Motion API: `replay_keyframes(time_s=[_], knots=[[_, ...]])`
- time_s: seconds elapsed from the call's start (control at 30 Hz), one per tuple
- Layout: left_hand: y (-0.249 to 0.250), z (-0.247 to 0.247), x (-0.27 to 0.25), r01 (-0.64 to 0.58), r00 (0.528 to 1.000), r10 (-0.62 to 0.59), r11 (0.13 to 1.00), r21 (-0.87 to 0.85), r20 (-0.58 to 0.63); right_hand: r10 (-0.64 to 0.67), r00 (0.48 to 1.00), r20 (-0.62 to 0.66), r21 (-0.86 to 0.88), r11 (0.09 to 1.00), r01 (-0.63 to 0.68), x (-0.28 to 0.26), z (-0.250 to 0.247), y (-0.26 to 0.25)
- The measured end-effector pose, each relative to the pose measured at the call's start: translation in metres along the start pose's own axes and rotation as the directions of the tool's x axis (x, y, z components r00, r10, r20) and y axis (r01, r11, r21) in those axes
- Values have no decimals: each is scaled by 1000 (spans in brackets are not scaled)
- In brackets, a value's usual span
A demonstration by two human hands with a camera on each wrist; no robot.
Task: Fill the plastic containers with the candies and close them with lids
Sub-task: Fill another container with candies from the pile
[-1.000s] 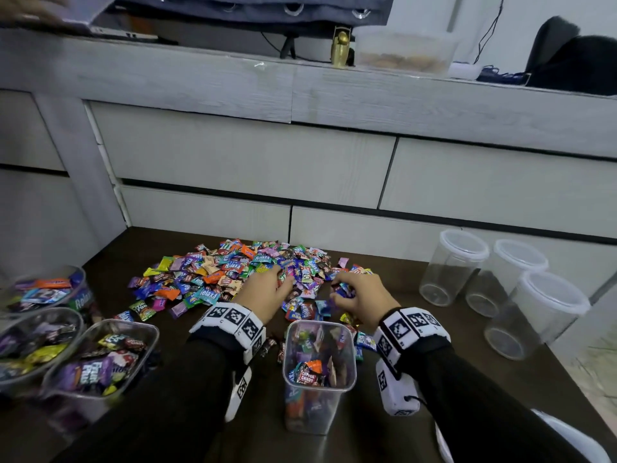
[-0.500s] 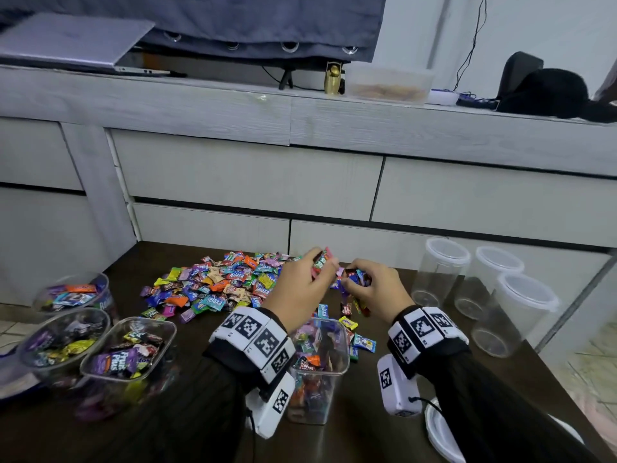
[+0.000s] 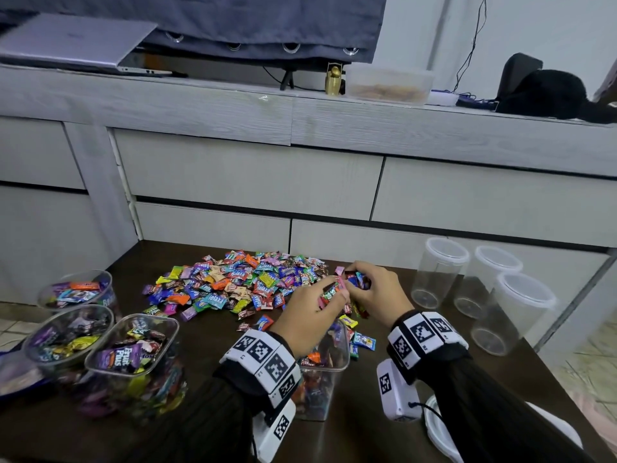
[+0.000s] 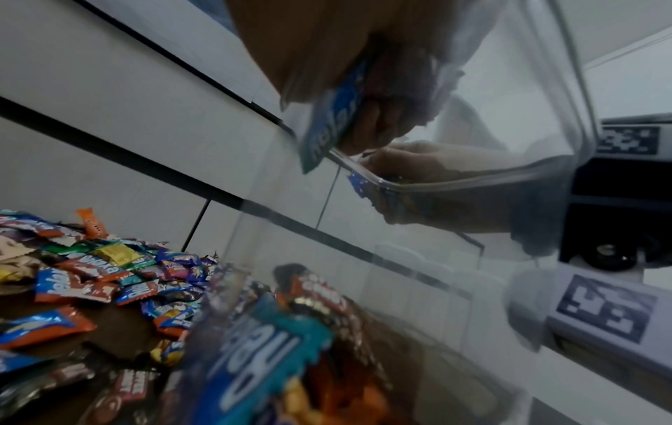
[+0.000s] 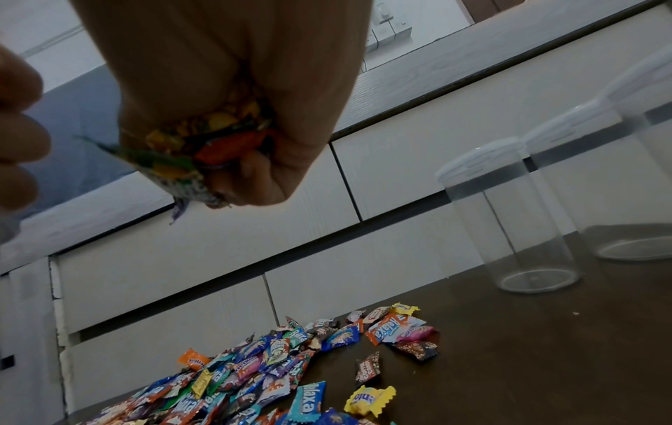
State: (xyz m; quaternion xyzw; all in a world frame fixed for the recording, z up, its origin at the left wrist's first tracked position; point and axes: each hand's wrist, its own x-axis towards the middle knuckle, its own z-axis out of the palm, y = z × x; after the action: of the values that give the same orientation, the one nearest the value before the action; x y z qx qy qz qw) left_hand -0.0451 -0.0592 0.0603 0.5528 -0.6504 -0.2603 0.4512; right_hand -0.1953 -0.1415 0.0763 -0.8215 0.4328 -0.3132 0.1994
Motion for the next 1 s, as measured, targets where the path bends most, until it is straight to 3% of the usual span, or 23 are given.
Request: replay_keyframes(time_s=[0.1,0.3,0.57,0.73,1.0], knots=[[1,1,-2,-91,996,90,995,43,14,-8,1000,1,14,1000,8,-1,-2,0],[7,-1,-6,-111,993,108,991,72,49,-6,1000,0,-21,1000,6,0,-3,3],[10,-12,-11,-179,972,146,968,178,184,-3,1000,8,-24,1000,3,-1,-7,4],[8,-21,-16,-208,953,167,968,143,252,9,1000,7,-24,1000,-9,-1,-8,4],[7,-27,-17,-365,905,296,909,201,305,-15,1000,3,-16,1000,15,1,-7,1]])
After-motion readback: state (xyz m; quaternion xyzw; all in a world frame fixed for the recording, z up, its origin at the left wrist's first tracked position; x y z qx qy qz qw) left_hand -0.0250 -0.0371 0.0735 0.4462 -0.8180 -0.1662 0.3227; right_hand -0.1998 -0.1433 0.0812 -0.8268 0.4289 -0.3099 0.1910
